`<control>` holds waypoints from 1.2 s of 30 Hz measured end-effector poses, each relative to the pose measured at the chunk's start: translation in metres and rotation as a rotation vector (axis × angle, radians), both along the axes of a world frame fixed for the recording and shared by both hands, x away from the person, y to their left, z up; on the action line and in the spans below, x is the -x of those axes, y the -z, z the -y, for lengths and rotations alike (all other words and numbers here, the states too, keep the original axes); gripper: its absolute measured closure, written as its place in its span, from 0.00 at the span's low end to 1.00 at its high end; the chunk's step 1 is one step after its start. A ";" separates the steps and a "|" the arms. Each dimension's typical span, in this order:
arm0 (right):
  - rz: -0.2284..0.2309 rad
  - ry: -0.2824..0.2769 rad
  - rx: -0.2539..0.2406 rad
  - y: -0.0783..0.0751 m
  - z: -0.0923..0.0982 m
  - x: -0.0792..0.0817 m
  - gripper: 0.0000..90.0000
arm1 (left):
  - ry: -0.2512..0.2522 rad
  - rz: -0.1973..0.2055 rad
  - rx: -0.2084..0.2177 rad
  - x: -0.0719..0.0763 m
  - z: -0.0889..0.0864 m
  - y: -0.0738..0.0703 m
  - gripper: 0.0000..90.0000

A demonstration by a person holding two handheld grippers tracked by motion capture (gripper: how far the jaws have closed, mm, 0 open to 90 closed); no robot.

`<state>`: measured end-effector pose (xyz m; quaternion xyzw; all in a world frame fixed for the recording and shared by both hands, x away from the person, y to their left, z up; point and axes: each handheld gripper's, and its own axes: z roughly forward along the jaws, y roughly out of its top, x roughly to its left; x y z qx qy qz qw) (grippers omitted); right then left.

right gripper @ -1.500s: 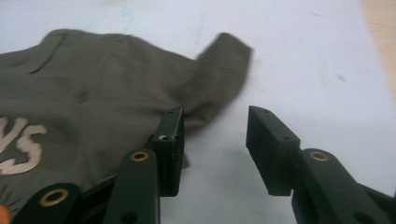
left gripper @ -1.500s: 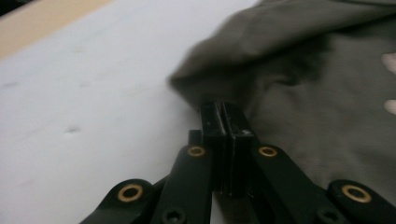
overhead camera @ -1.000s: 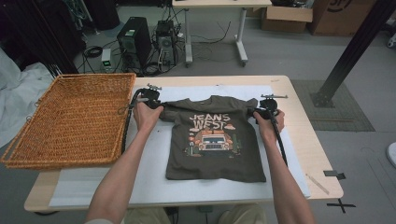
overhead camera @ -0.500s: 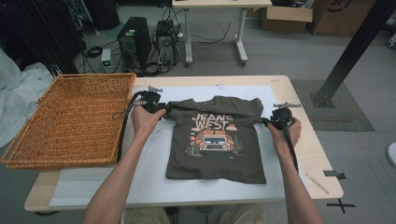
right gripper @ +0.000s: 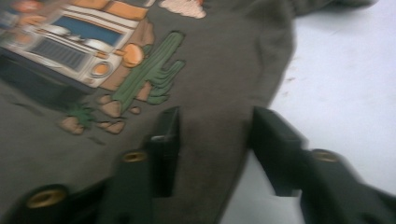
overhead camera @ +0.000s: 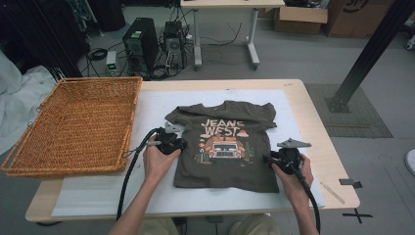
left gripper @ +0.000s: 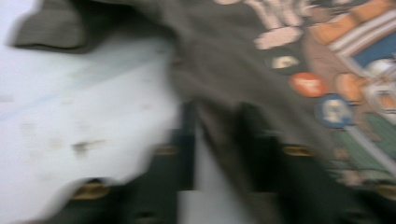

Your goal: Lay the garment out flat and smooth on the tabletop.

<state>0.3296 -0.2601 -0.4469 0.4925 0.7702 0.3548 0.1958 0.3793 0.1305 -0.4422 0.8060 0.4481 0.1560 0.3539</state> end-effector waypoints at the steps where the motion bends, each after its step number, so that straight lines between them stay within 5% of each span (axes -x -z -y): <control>1: -0.010 -0.047 -0.045 0.000 -0.001 0.001 0.97 | 0.026 0.010 -0.007 0.001 0.001 0.000 0.98; 2: -0.021 -0.063 -0.085 0.002 -0.002 0.001 0.98 | 0.044 0.019 -0.022 0.003 0.001 0.000 0.99; 4: -0.046 -0.059 -0.104 0.000 0.001 0.003 0.98 | 0.070 -0.027 -0.025 0.008 0.000 -0.004 0.99; 10: -0.190 -0.129 -0.068 -0.012 0.018 0.026 0.98 | 0.222 -0.182 -0.036 0.038 -0.003 -0.015 0.99; 12: -0.189 -0.146 -0.089 -0.013 0.023 0.027 0.90 | 0.208 -0.155 -0.032 0.036 -0.003 -0.020 0.92; 14: -0.149 -0.114 -0.101 -0.019 0.026 0.021 0.76 | 0.148 -0.076 0.041 0.026 -0.005 -0.027 0.82; 17: -0.057 -0.067 -0.135 -0.027 0.026 -0.003 0.63 | 0.073 0.081 0.057 -0.006 -0.005 -0.037 0.75; 21: 0.043 -0.040 -0.147 -0.034 0.017 -0.061 0.58 | 0.024 0.155 0.013 -0.064 0.004 -0.038 0.75; 27: 0.152 -0.023 -0.096 -0.030 0.012 -0.139 0.54 | 0.031 0.112 -0.077 -0.122 0.015 -0.021 0.71; 30: 0.121 -0.035 -0.065 -0.018 0.014 -0.173 0.54 | 0.039 0.039 -0.063 -0.134 0.016 -0.009 0.69; 32: 0.082 -0.049 -0.080 -0.005 0.012 -0.188 0.52 | 0.057 0.001 -0.018 -0.138 0.014 -0.003 0.78; 33: 0.052 -0.061 -0.047 0.002 0.009 -0.194 0.53 | 0.051 -0.015 0.002 -0.139 0.014 -0.003 0.86; 34: 0.022 -0.067 -0.023 0.004 0.006 -0.196 0.56 | 0.047 -0.033 0.017 -0.141 0.012 -0.005 0.89; 35: 0.043 -0.069 0.006 0.003 0.005 -0.197 0.70 | 0.043 -0.032 0.019 -0.145 0.010 -0.007 0.91; 36: 0.049 -0.100 0.005 0.001 0.004 -0.197 0.95 | 0.026 -0.018 0.014 -0.147 0.009 -0.008 0.92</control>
